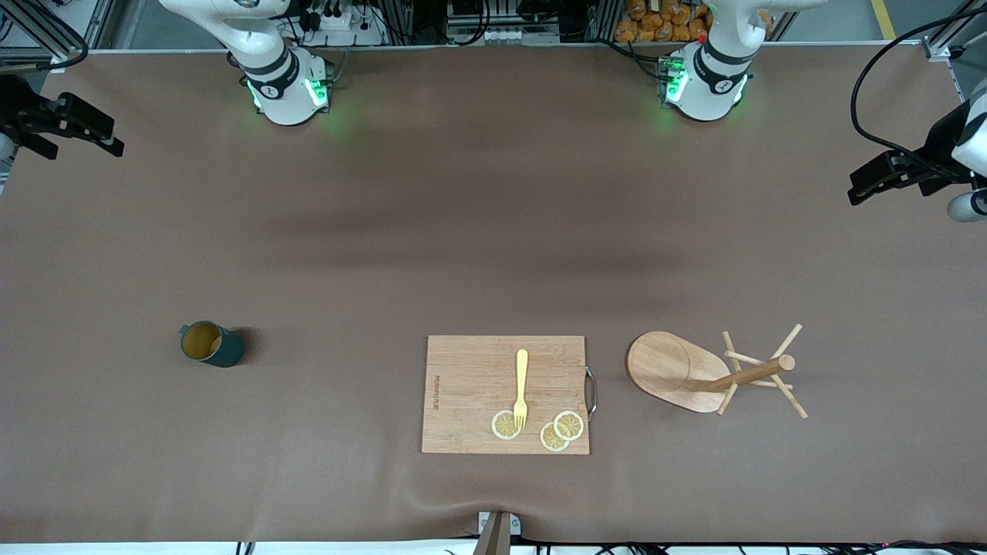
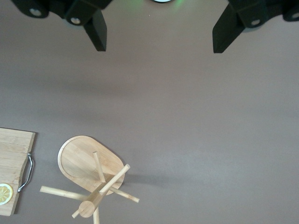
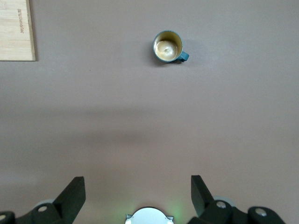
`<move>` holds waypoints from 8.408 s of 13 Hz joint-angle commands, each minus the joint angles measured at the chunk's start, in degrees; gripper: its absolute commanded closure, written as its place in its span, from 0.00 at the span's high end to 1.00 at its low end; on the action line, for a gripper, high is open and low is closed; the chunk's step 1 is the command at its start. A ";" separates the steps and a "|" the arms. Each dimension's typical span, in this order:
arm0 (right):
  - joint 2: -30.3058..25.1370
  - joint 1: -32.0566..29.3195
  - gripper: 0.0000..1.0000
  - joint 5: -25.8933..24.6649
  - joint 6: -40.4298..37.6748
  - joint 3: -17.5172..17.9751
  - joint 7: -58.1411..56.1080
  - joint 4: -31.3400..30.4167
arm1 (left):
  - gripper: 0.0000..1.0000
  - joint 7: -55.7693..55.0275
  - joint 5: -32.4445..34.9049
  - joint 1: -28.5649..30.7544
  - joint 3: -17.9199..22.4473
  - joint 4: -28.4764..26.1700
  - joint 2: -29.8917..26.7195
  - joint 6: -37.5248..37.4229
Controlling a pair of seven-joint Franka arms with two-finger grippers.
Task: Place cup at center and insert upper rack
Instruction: 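Reach the right gripper down to the teal mug, then close the right gripper on the teal mug's rim, then carry the teal mug with the right gripper toward the table center, then lower the teal mug onto the table and open the right gripper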
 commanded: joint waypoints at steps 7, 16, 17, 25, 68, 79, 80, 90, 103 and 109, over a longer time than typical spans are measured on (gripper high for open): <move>-0.34 0.83 1.00 -1.20 -0.27 0.42 1.31 -0.53 | 1.00 0.77 0.14 -0.40 -2.48 1.49 -0.52 -4.23; 20.72 1.97 1.00 -1.11 22.91 0.68 0.52 -0.70 | 1.00 0.51 0.14 -0.05 -3.55 1.22 -0.88 -4.69; 23.71 2.23 1.00 -1.11 25.90 0.68 0.43 -0.70 | 1.00 0.59 0.14 -0.13 -3.55 1.31 -0.79 -4.69; 37.35 0.92 1.00 -1.20 37.70 0.59 -0.97 -0.88 | 1.00 0.95 0.14 0.04 -3.46 1.48 -0.53 -4.69; 39.56 38.33 0.00 -0.23 35.60 4.55 29.67 2.55 | 1.00 1.03 0.14 0.75 -3.02 1.75 0.61 -3.37; 43.78 49.16 0.00 0.03 36.47 5.43 39.80 5.54 | 1.00 1.03 0.05 0.83 -3.02 1.84 0.61 -3.37; 44.22 49.43 0.00 0.29 37.52 5.43 41.55 5.54 | 1.00 1.03 0.05 0.83 -3.02 1.84 0.70 -3.37; 46.33 50.31 0.00 2.58 41.14 5.43 45.52 5.89 | 1.00 1.03 0.14 0.83 -3.02 1.84 0.70 -3.02; 46.51 49.52 0.86 3.98 43.51 5.34 47.46 6.50 | 1.00 1.03 0.32 0.75 -3.02 1.84 1.23 -2.22; 35.64 42.60 1.00 4.25 34.75 5.51 41.78 8.79 | 1.00 1.03 0.14 0.66 -3.11 1.84 2.54 -2.14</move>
